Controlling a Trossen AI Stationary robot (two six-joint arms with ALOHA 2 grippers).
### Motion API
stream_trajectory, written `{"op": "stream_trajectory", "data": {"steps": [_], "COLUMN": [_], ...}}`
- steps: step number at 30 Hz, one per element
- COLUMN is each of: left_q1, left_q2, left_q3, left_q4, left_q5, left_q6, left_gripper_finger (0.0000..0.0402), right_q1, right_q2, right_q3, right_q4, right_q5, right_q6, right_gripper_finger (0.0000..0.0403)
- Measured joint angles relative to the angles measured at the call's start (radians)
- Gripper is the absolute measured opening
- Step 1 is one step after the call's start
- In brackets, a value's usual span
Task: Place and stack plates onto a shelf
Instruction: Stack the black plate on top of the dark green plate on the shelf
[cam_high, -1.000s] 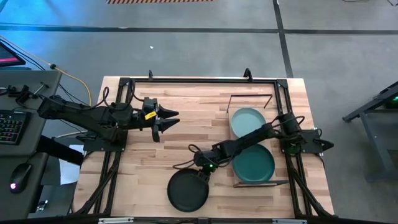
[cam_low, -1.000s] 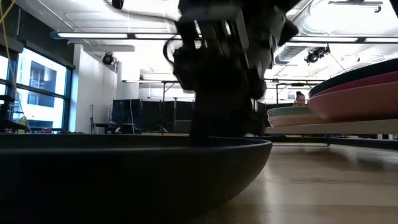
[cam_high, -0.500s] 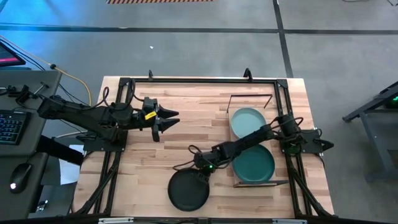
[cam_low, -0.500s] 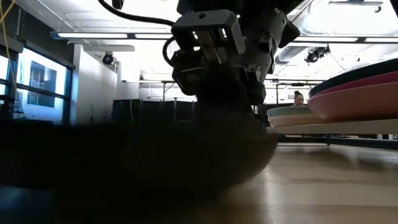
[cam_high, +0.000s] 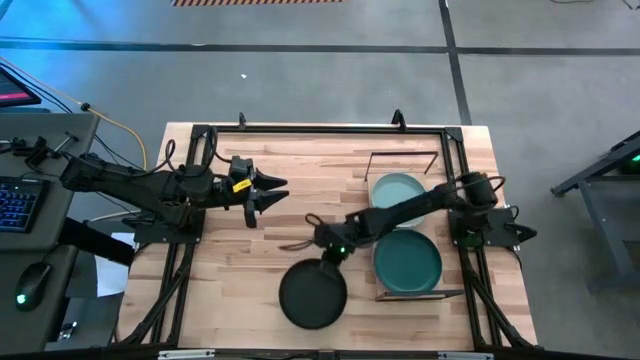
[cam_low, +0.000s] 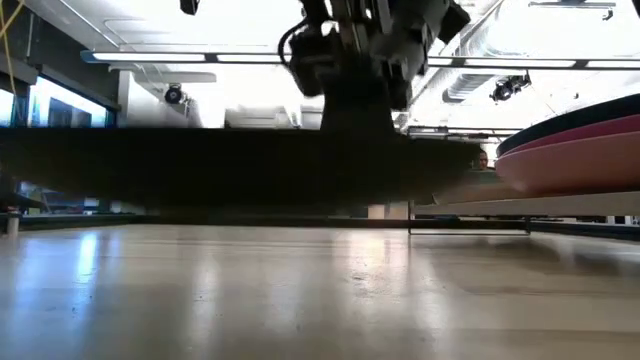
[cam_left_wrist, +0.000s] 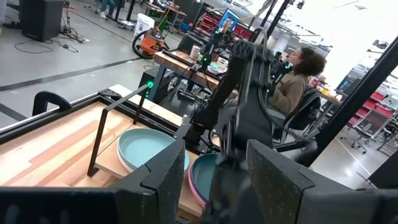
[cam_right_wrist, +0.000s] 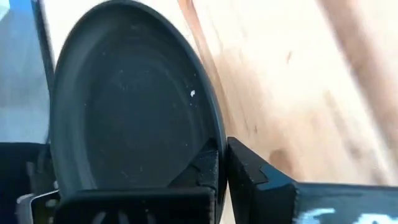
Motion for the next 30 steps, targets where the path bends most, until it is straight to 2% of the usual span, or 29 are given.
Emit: {"op": "stream_trajectory", "data": {"steps": [10,14,17,24,30], "left_q1": [0.000,0.000,0.000,0.002,0.002], "left_q2": [-0.003,-0.003,-0.003,-0.003,-0.003], "left_q3": [0.000,0.000,0.000,0.000,0.000], "left_q4": [0.001,0.001,0.000,0.001,0.001], "left_q5": [-0.001,-0.021,-0.050,-0.089,-0.109], "left_q6": [0.052,0.080,0.087,0.088,0.087], "left_gripper_finger": [0.0163,0.0163,0.0163,0.0163,0.0163], "right_q1": [-0.125,-0.141,-0.147,-0.116,-0.080], "right_q2": [-0.254,-0.413,-0.566,-0.996,-1.258], "right_q3": [-0.009,-0.109,-0.245,-0.535,-0.614], "right_q4": [-0.123,-0.139,-0.139,-0.162,-0.433], "right_q5": [0.016,0.030,0.051,0.191,0.224], "right_q6": [-0.171,-0.184,-0.114,0.168,0.323], "right_gripper_finger": [0.0000,0.0000,0.0000,0.0000,0.0000]}}
